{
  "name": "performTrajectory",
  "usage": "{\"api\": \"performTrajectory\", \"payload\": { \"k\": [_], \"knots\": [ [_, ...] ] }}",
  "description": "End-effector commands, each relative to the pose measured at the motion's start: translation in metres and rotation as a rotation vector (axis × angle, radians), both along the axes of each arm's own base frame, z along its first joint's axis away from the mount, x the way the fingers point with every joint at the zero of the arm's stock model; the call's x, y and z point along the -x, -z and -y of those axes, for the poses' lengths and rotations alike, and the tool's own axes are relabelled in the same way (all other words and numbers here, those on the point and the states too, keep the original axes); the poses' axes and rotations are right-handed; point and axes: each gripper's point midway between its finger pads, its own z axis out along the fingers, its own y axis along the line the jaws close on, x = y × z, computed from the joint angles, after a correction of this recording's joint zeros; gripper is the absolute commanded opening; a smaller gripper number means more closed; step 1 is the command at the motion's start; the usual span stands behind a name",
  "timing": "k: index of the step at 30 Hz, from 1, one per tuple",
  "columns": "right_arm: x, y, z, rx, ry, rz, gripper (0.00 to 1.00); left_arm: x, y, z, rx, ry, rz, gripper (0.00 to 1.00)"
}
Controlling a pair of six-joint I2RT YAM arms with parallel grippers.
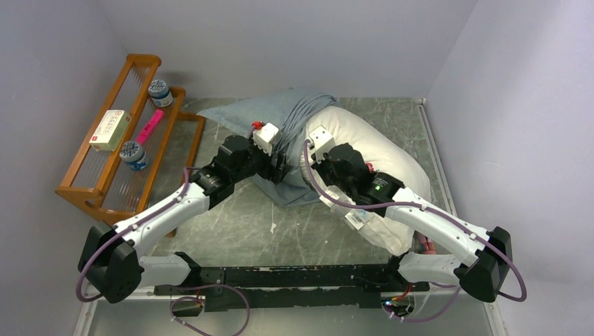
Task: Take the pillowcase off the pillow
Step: Remove the pillow from the pillowcase.
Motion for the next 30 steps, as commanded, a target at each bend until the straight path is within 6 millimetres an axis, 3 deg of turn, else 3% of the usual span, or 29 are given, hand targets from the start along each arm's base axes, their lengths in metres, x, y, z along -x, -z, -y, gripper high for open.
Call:
{"api": "performTrajectory", "payload": {
  "k": [1,6,9,16,30],
  "knots": [
    [-0.011,-0.028,0.008,-0.057,0.053,0.077,0.0,-0.002,-0.014,0.017,0.067,0.056,-0.01,0.84],
    [-0.01,-0.025,0.004,-0.056,0.041,0.067,0.0,0.003,-0.001,0.032,0.099,0.116,-0.081,0.78],
    [-0.01,-0.027,0.005,-0.057,0.041,0.071,0.0,-0.001,0.007,0.033,0.087,0.099,-0.11,0.64],
    [-0.01,-0.035,0.02,-0.03,0.081,0.104,0.0,-0.023,0.011,-0.003,-0.019,-0.1,-0.071,0.07],
    [-0.008,-0.07,0.059,-0.058,0.189,0.232,0.0,-0.057,-0.015,-0.097,-0.096,-0.436,0.03,0.05]
  ]
}}
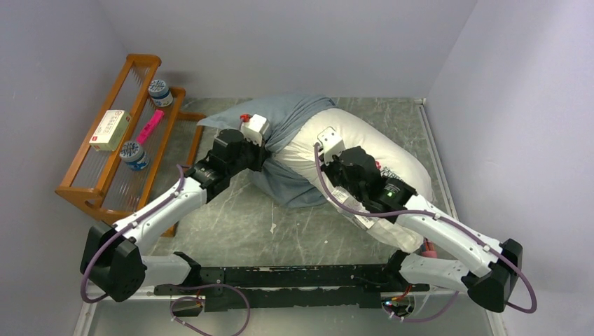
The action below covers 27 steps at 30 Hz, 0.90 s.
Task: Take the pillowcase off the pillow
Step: Remove the pillow from the pillowcase.
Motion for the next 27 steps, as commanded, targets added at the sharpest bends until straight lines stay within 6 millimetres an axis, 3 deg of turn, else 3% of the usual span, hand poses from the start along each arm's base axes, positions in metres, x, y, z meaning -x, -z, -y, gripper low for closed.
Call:
{"api": "performTrajectory", "payload": {
  "k": [1,9,27],
  "knots": [
    [-0.014,-0.056,0.047,-0.061,0.2,0.185,0.0,-0.025,-0.034,-0.06,-0.073,-0.238,0.11,0.05],
    [-0.008,-0.079,0.069,-0.09,0.253,0.269,0.0,-0.033,-0.035,-0.09,-0.092,-0.353,0.108,0.05],
    [0.002,-0.083,0.094,-0.126,0.31,0.308,0.0,-0.06,-0.023,-0.144,-0.047,-0.493,0.045,0.05]
  ]
}}
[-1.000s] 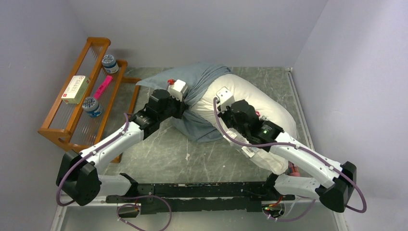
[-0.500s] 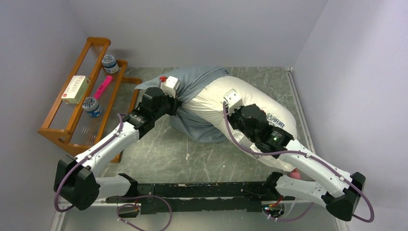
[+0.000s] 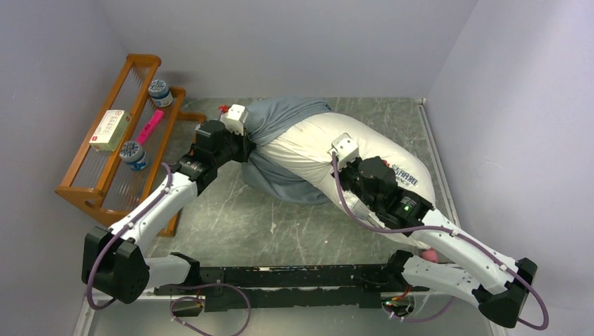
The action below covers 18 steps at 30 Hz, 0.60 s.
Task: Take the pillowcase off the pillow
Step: Remove the pillow from the pillowcase.
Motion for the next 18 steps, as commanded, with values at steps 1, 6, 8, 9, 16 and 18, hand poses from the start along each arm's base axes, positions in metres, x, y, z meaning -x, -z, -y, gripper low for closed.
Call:
{"api": "performTrajectory", "payload": {
  "k": [1,6,8,9,16,18],
  "knots": [
    [-0.012,-0.061,0.071,-0.092,0.321,0.182,0.0,-0.038,-0.014,-0.095,-0.123,-0.359,0.075,0.05],
    [-0.009,-0.058,0.074,-0.121,0.327,0.18,0.0,-0.042,-0.01,-0.101,-0.165,-0.38,0.074,0.05],
    [-0.009,-0.053,0.072,-0.116,0.317,0.165,0.0,-0.045,-0.009,-0.104,-0.172,-0.389,0.07,0.05],
    [-0.008,-0.051,0.069,-0.114,0.302,0.155,0.0,-0.047,-0.006,-0.105,-0.178,-0.391,0.064,0.05],
    [0.012,-0.027,0.02,-0.082,0.004,0.012,0.0,-0.049,0.0,-0.087,-0.154,-0.292,0.052,0.05],
    [0.019,-0.022,0.007,-0.073,-0.077,-0.027,0.0,-0.048,0.002,-0.081,-0.141,-0.259,0.05,0.05]
  ]
}}
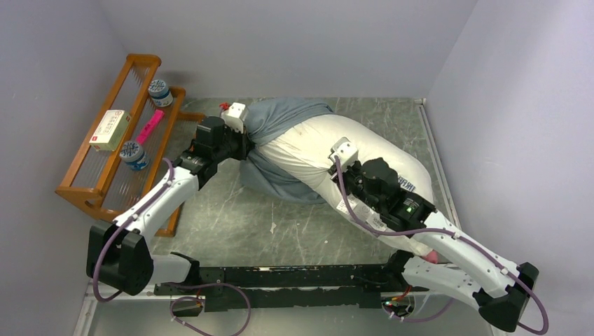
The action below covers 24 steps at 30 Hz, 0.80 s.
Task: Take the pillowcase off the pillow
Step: Remove the pillow from the pillowcase.
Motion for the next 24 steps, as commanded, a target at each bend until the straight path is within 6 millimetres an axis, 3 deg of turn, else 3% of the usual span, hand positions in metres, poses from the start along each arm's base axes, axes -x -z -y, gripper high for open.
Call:
{"api": "performTrajectory", "payload": {
  "k": [1,3,8,11,15,19,24],
  "knots": [
    [0.009,-0.032,0.011,-0.033,-0.014,0.008,0.01,-0.035,-0.007,-0.075,-0.124,-0.262,0.081,0.05],
    [0.015,-0.029,0.001,-0.025,-0.075,-0.026,0.07,-0.034,-0.006,-0.068,-0.112,-0.228,0.078,0.05],
    [0.02,-0.037,-0.023,-0.04,-0.19,-0.055,0.34,-0.031,-0.007,-0.058,-0.103,-0.179,0.09,0.05],
    [0.017,-0.042,-0.038,-0.052,-0.25,-0.042,0.6,-0.029,-0.008,-0.051,-0.101,-0.152,0.095,0.05],
    [0.007,-0.043,-0.06,-0.05,-0.3,-0.057,0.81,-0.026,-0.009,-0.044,-0.102,-0.126,0.101,0.05],
    [-0.004,-0.05,-0.082,-0.052,-0.333,-0.064,0.93,-0.024,-0.009,-0.039,-0.097,-0.107,0.103,0.05],
    [-0.013,-0.046,-0.116,0.029,-0.335,0.001,0.99,-0.023,-0.01,-0.034,-0.089,-0.09,0.103,0.05]
  ]
}}
